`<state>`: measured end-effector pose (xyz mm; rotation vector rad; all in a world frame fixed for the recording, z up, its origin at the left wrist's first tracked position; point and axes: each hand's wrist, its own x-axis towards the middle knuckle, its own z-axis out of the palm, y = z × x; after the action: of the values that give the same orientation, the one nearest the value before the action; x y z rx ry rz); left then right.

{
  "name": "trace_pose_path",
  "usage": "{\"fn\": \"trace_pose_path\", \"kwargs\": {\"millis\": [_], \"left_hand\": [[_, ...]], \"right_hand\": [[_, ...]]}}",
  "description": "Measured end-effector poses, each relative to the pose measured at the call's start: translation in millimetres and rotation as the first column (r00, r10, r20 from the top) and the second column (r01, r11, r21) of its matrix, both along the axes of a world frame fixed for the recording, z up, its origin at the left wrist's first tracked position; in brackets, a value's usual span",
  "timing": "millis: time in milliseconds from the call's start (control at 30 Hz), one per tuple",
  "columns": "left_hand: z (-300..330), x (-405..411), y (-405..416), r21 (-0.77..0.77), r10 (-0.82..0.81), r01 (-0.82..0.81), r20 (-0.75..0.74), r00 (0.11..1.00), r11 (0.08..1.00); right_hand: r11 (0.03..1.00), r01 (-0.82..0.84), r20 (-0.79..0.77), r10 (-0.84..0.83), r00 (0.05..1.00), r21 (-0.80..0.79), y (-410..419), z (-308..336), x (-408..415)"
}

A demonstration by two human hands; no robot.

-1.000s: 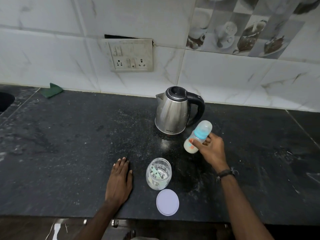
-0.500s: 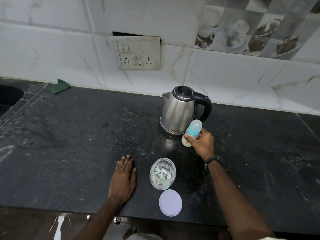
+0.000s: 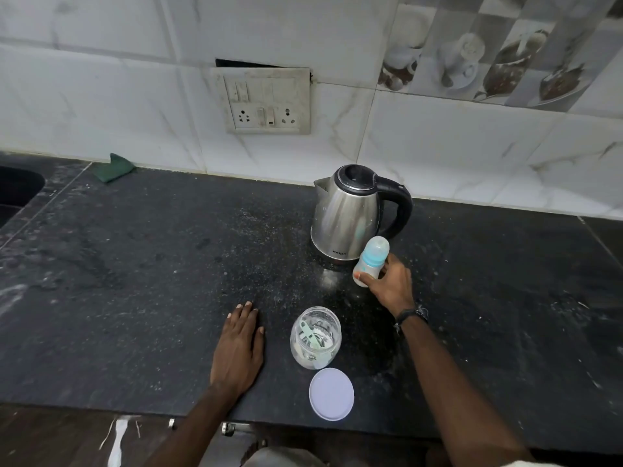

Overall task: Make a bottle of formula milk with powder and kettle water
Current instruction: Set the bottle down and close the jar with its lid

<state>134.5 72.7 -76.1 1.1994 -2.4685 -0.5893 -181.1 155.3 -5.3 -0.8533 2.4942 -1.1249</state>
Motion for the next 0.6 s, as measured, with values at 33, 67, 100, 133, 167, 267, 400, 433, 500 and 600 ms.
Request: {"fn": "trace_pose_path", "kwargs": {"millis": [33,67,100,133,167,267,400,433,500,600], "left_hand": [[-0.1,-0.1,0.2,-0.001,-0.001,0.001,-0.004,1.000,1.000],[0.2,0.0,0.3,-0.003,-0.002,0.002,-0.008,1.000,1.000],[0.3,-0.1,0.4,-0.004,-0.003,0.003,-0.012,1.000,1.000],[0.6,-0.2,-0.1,-0.004,-0.002,0.002,-0.017,1.000,1.000],[0.3,-0.3,-0.1,-0.002,0.001,-0.001,-0.021,1.000,1.000],[-0.4,0.4,0.2,-0.003,0.009,-0.009,-0.038,0.999,1.000],[-1.1,0.8,0.6,0.000,0.005,-0.005,-0.058,0.998,1.000],[-1.5,1.2,0.8,0.001,0.005,-0.005,-0.061,0.998,1.000],[-1.0,1.0,0.5,0.006,0.008,-0.008,-0.070,0.997,1.000],[1.5,0.8,1.7,0.017,0.015,-0.013,-0.098,0.995,1.000]], "right_hand": [[1.000,-0.008,0.008,0.008,1.000,0.024,3.2,2.2,0.4],[0.999,-0.009,0.010,0.009,1.000,0.042,7.6,4.3,1.6],[0.998,0.003,0.000,-0.003,1.000,0.062,13.4,6.7,4.0],[0.996,0.025,-0.021,-0.023,1.000,0.088,19.4,9.2,7.2],[0.991,0.052,-0.040,-0.047,0.998,0.120,26.6,11.4,11.9],[0.983,0.086,-0.087,-0.073,0.994,0.161,53.6,20.2,32.4],[0.965,-0.013,-0.091,0.039,0.995,0.262,90.4,29.1,71.9],[0.951,-0.063,-0.080,0.091,0.993,0.304,98.1,28.1,83.8],[0.902,-0.169,-0.074,0.215,0.974,0.396,109.2,23.8,108.5],[0.803,-0.249,-0.095,0.352,0.931,0.541,119.5,14.1,140.7]]}}
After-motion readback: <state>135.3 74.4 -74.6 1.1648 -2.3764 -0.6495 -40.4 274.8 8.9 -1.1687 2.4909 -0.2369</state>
